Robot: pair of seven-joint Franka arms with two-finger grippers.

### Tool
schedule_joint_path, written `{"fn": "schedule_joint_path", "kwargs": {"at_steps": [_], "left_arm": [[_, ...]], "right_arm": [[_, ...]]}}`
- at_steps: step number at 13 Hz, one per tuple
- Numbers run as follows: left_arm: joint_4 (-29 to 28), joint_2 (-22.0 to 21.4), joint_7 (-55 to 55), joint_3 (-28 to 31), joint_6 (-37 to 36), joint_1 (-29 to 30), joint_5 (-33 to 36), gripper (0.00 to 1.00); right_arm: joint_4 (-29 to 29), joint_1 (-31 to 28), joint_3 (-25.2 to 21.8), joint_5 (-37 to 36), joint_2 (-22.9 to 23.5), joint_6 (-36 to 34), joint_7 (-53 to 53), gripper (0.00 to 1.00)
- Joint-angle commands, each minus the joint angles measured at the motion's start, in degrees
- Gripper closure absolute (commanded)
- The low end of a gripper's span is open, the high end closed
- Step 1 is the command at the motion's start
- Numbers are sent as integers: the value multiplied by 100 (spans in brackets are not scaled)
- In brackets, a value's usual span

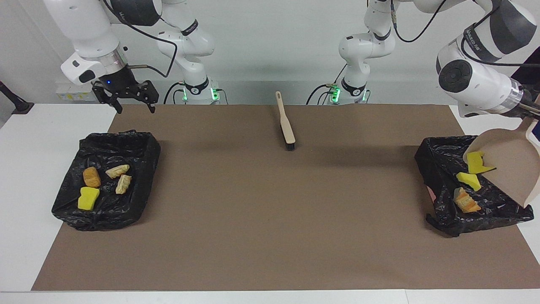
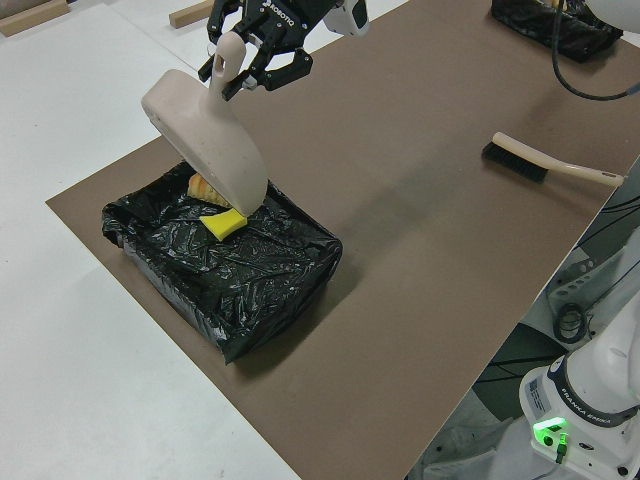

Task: Sweep and dump trash in bin
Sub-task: 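Dump the dustpan with the left gripper while the right gripper releases the brush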

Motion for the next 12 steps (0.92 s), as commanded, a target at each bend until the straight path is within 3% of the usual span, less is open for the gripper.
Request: {"fn": "schedule_joint_path", "kwargs": {"at_steps": [1,5,7,12], "left_arm": [[-57,46,-163,78,-39,-224,184,100],[-226,80,-700,78,-538,-486,308,100],[-140,97,-1464,78,-1082,-497,106,100],[896,133,-89,104,-1173,-488,-1,100]], "right_arm": [[-77,34,52,53,-94,-58,-62,0],[-33,25,70,71,-59,-40,-71,0],[-59,34,70,71,-94,-180,-80,0],[-59,43,97,71,-94,-172,-53,0]]}}
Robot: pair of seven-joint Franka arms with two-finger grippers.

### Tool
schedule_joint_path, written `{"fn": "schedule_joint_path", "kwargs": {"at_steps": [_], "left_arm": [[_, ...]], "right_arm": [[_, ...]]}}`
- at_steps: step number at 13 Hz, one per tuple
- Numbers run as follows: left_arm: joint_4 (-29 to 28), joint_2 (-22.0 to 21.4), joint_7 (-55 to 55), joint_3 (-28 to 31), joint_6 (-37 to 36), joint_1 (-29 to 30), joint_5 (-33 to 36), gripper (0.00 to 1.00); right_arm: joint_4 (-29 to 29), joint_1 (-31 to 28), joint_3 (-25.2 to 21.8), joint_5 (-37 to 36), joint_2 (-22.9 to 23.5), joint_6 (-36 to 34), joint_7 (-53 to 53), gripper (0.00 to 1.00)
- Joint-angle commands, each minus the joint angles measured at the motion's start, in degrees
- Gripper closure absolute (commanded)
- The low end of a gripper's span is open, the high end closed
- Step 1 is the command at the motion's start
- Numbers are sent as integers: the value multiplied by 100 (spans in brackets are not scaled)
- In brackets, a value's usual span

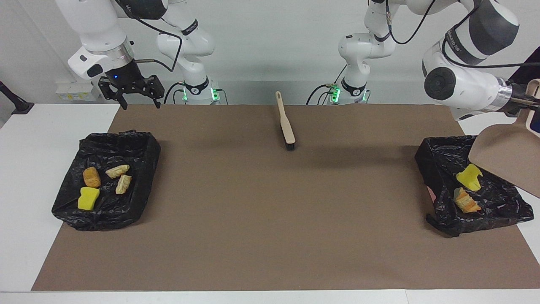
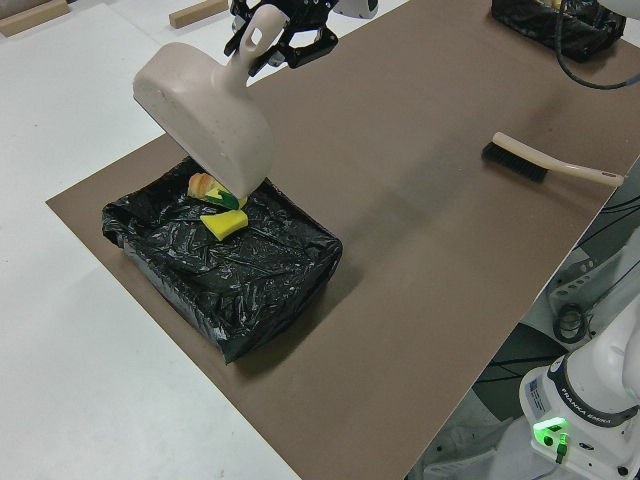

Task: Sweep and dump trash in bin
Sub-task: 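Bring the empty dustpan back to the table center with the left gripper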

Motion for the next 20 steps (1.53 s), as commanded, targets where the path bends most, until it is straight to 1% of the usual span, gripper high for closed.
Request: {"fn": "schedule_joint_path", "kwargs": {"at_steps": [1,2,3,4,6,7,9,10,11,14,16,17,19,20], "left_arm": [[589,38,558,51,-53,-53,-247,100],[678,39,533,43,-10,-61,-597,100],[810,47,506,51,26,-79,-1140,100],[863,39,332,51,35,-88,-1833,100],[837,12,-631,60,-18,-140,-3221,100],[829,-5,-1045,51,-18,-149,-3776,100],[759,-67,-2090,16,43,-202,-4744,100],[706,-50,-2783,7,44,-402,-5097,100],[549,-32,-3556,-1,139,-683,-5240,100],[127,47,-5919,-1,832,-1526,-6091,100],[-339,12,-6969,-1,1701,-1941,-6705,100],[-410,99,-7452,-1,1922,-2099,-6926,100],[-472,599,-8209,-1,2624,-2625,-6955,100],[-542,723,-8422,-1,2906,-2741,-6955,100]], "right_arm": [[-39,-28,13,60,-54,-37,-45,0],[-39,-46,4,60,-54,-36,-45,0],[-39,-46,4,51,-54,-19,-45,0],[-39,-46,4,51,-54,-28,-45,0],[-39,-46,4,51,-54,-19,-45,0],[-39,-46,4,51,-54,-19,-45,0],[-39,-46,4,51,-54,-19,-36,0],[-39,-46,4,60,-54,-19,-36,0],[-39,-46,4,51,-54,-10,-36,0],[-39,-46,4,51,-54,-10,-36,0],[-39,-46,4,51,-54,-10,-36,0],[-39,-46,4,60,-54,-10,-36,0],[-39,-46,4,51,-54,-10,-36,0],[-39,-55,4,60,-54,-10,-36,0]]}}
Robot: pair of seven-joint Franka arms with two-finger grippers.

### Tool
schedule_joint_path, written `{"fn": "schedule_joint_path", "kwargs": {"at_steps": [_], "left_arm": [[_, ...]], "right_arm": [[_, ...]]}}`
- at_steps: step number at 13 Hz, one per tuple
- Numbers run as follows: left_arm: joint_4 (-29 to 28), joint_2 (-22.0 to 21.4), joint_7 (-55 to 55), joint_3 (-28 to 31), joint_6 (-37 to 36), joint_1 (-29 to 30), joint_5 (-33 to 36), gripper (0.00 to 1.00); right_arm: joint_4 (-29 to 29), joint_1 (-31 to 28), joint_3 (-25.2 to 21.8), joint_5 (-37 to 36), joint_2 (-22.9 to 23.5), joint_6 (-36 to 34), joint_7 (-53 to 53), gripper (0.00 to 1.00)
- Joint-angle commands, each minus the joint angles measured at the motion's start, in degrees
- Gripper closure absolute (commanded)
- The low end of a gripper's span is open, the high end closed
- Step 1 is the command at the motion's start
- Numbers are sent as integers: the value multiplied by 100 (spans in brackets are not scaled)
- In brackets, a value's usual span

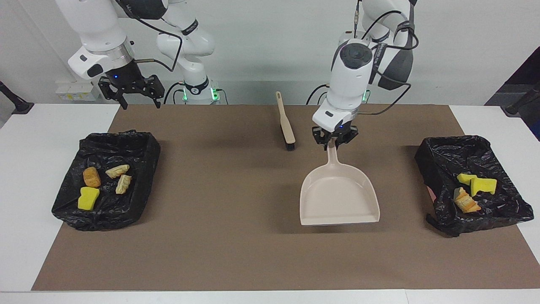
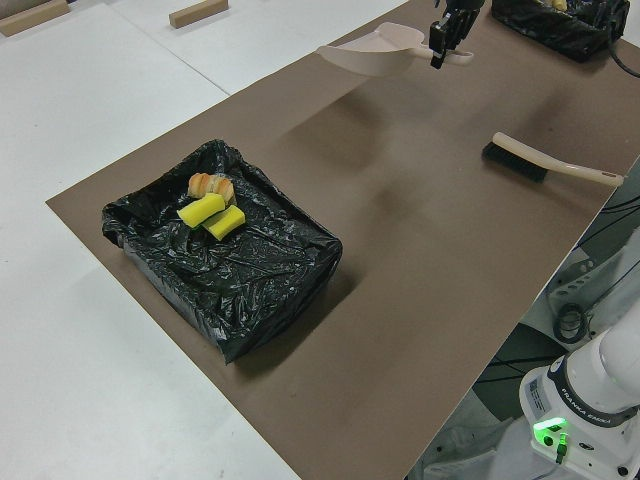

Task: Sweep and dump trash in bin
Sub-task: 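Bring the empty dustpan back to the table center with the left gripper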

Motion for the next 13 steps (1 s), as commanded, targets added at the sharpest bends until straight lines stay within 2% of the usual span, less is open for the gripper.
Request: {"fn": "schedule_joint_path", "kwargs": {"at_steps": [1,5,9,13], "left_arm": [[-178,379,-531,122,777,-415,-110,100],[-706,503,-620,105,1613,-644,-277,100],[-969,451,-86,78,1816,-662,-627,100],[-1172,442,-110,78,2274,-732,-770,100]], "right_arm": [[-39,-42,12,51,-54,-10,-36,0],[-39,-50,12,51,-54,-10,-36,0],[-39,-42,12,51,-54,-10,-36,0],[-39,-50,12,51,-54,-10,-36,0]]}}
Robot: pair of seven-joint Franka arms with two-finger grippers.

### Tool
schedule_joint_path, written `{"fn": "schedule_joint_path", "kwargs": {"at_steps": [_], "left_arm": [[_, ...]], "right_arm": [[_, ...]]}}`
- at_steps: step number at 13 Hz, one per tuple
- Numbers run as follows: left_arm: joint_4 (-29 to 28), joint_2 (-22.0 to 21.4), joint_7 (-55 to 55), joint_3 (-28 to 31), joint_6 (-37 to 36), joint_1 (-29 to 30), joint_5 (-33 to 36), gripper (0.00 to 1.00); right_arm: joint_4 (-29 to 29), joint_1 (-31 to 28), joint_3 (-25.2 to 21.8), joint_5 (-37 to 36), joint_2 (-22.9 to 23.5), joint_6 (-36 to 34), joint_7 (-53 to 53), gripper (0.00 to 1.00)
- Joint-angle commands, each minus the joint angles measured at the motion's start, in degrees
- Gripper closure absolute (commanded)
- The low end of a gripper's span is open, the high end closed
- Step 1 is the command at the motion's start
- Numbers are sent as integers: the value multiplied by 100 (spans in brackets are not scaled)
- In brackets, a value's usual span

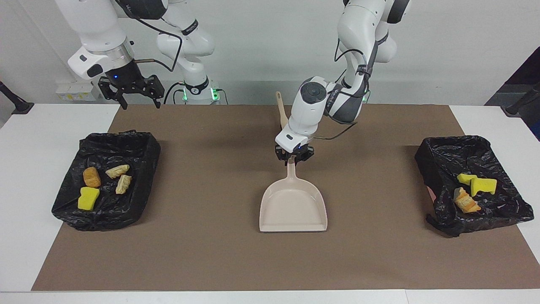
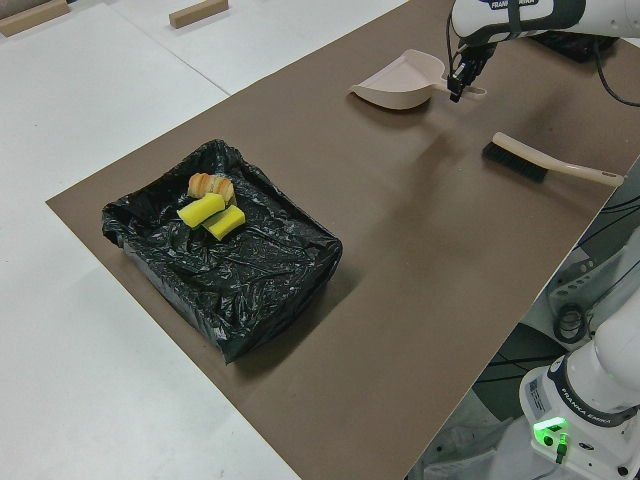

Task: Sweep and dump trash in bin
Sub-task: 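Bring the empty dustpan back to the table center with the left gripper, then release the dustpan and withdraw the left gripper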

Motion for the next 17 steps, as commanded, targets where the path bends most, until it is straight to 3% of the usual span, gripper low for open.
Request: {"fn": "schedule_joint_path", "kwargs": {"at_steps": [1,2,3,4,10,17], "left_arm": [[-312,-212,80,97,254,-136,-127,100],[-365,-238,71,97,262,-136,-127,87],[-366,-247,62,97,280,-127,-127,39],[-357,-247,45,114,254,-127,-127,0],[-278,-641,131,360,-413,232,196,0],[-357,-1757,2072,369,-2258,1594,374,0]], "right_arm": [[-39,-49,15,51,-54,-10,-36,0],[-39,-41,15,51,-54,-10,-36,0],[-39,-41,15,51,-54,-10,-36,0],[-39,-41,15,51,-54,-10,-36,0],[-39,-49,15,51,-54,-10,-36,0],[-39,-49,15,51,-54,-10,-36,0]]}}
